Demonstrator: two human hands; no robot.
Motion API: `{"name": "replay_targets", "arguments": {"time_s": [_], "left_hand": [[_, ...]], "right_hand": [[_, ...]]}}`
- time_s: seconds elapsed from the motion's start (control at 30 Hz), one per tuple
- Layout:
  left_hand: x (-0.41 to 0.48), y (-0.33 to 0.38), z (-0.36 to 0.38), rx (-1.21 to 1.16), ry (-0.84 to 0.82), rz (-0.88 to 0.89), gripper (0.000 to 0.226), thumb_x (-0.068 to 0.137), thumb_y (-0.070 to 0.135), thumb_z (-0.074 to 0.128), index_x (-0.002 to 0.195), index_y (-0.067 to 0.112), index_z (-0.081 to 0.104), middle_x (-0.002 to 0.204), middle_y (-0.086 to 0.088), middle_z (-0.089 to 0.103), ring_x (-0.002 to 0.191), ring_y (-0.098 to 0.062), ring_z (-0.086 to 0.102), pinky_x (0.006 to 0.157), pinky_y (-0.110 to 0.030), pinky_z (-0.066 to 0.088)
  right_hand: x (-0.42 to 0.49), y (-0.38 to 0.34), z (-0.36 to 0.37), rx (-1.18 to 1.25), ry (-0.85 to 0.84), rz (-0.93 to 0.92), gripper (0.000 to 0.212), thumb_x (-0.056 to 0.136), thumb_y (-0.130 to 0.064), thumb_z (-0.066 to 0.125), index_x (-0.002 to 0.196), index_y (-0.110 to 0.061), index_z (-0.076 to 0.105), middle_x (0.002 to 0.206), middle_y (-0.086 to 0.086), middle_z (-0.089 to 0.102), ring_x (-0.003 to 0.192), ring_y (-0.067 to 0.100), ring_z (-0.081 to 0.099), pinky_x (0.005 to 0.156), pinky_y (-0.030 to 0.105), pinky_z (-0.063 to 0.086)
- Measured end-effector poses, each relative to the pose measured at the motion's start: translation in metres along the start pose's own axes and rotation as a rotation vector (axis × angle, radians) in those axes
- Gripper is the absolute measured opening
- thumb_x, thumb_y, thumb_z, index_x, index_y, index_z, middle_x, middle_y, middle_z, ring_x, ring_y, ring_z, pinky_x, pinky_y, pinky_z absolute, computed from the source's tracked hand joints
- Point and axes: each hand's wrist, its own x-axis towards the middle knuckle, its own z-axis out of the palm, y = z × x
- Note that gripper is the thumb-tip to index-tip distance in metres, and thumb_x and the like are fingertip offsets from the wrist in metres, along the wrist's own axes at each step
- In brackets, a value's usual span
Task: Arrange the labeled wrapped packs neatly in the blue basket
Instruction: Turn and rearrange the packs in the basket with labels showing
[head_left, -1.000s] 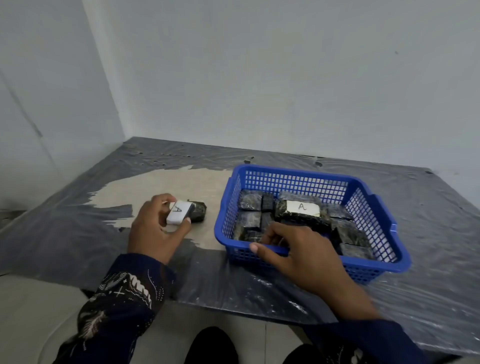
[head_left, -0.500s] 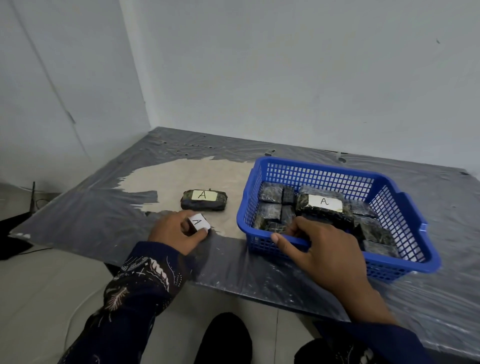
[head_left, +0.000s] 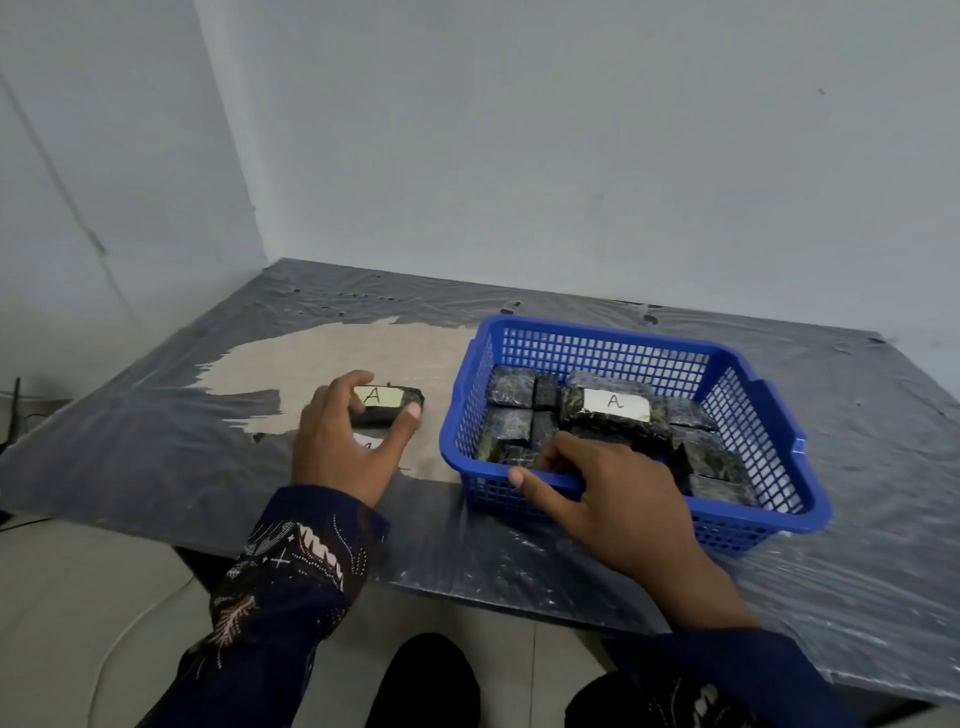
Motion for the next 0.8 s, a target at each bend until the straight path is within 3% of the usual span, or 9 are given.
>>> {"name": "replay_targets", "arguments": {"time_s": [0.13, 0.23, 0.33, 0.43, 0.53, 0.73, 0.8], "left_hand": [[0.000, 0.047, 0.034, -0.323, -0.265, -0.155, 0.052, 0.089, 0.045, 0.059, 0.136, 0.028, 0.044, 0.123, 0.010, 0.054, 0.110, -0.014, 0.056, 0.095, -0.039, 0.047], [-0.004, 0.060, 0.051, -0.311, -0.401, -0.215, 0.052, 0.094, 0.029, 0.054, 0.143, 0.026, 0.038, 0.120, 0.010, 0.050, 0.106, -0.014, 0.052, 0.094, -0.032, 0.043], [-0.004, 0.057, 0.052, -0.293, -0.404, -0.213, 0.050, 0.095, 0.013, 0.047, 0.142, 0.027, 0.039, 0.117, 0.008, 0.051, 0.097, -0.015, 0.053, 0.083, -0.030, 0.042], [-0.001, 0.052, 0.051, -0.266, -0.424, -0.193, 0.054, 0.094, 0.009, 0.046, 0.143, 0.029, 0.039, 0.121, 0.005, 0.057, 0.100, -0.019, 0.058, 0.087, -0.037, 0.049], [0.000, 0.051, 0.050, -0.264, -0.430, -0.178, 0.054, 0.093, 0.008, 0.046, 0.143, 0.028, 0.040, 0.122, 0.004, 0.060, 0.102, -0.020, 0.060, 0.090, -0.041, 0.051], [0.001, 0.051, 0.049, -0.229, -0.431, -0.147, 0.055, 0.093, 0.010, 0.049, 0.144, 0.028, 0.036, 0.132, 0.002, 0.056, 0.105, -0.016, 0.058, 0.089, -0.035, 0.049], [0.000, 0.052, 0.046, -0.118, -0.369, -0.056, 0.061, 0.093, 0.019, 0.055, 0.147, 0.027, 0.029, 0.145, 0.002, 0.045, 0.123, -0.018, 0.050, 0.100, -0.040, 0.046]], "right_hand": [[0.013, 0.011, -0.020, 0.339, -0.133, 0.023, 0.042, 0.092, -0.070, 0.044, 0.096, -0.032, 0.063, 0.082, -0.014, 0.068, 0.075, 0.001, 0.064, 0.066, 0.030, 0.055], [0.026, 0.036, -0.036, 0.293, -0.150, 0.047, 0.026, 0.098, -0.046, 0.056, 0.102, -0.024, 0.070, 0.087, -0.011, 0.071, 0.078, 0.004, 0.065, 0.074, 0.033, 0.057], [0.038, 0.062, -0.041, 0.199, -0.275, 0.092, 0.023, 0.094, -0.036, 0.067, 0.109, -0.020, 0.073, 0.092, -0.010, 0.071, 0.084, 0.006, 0.066, 0.081, 0.023, 0.056], [0.052, 0.072, -0.033, 0.234, -0.491, 0.121, 0.033, 0.085, -0.039, 0.077, 0.114, -0.022, 0.073, 0.095, -0.014, 0.071, 0.086, 0.003, 0.067, 0.089, 0.028, 0.056], [0.062, 0.071, -0.022, 0.184, -0.661, 0.087, 0.039, 0.086, -0.030, 0.078, 0.122, -0.022, 0.070, 0.112, -0.007, 0.072, 0.088, 0.006, 0.065, 0.091, 0.028, 0.053], [0.067, 0.070, -0.013, 0.105, -0.684, 0.013, 0.041, 0.087, -0.032, 0.077, 0.125, -0.022, 0.065, 0.107, -0.005, 0.064, 0.073, -0.004, 0.050, 0.079, 0.024, 0.041], [0.064, 0.075, -0.023, 0.170, -0.667, 0.021, 0.044, 0.084, -0.042, 0.077, 0.122, -0.024, 0.065, 0.107, -0.007, 0.066, 0.077, -0.004, 0.055, 0.081, 0.026, 0.044]]}}
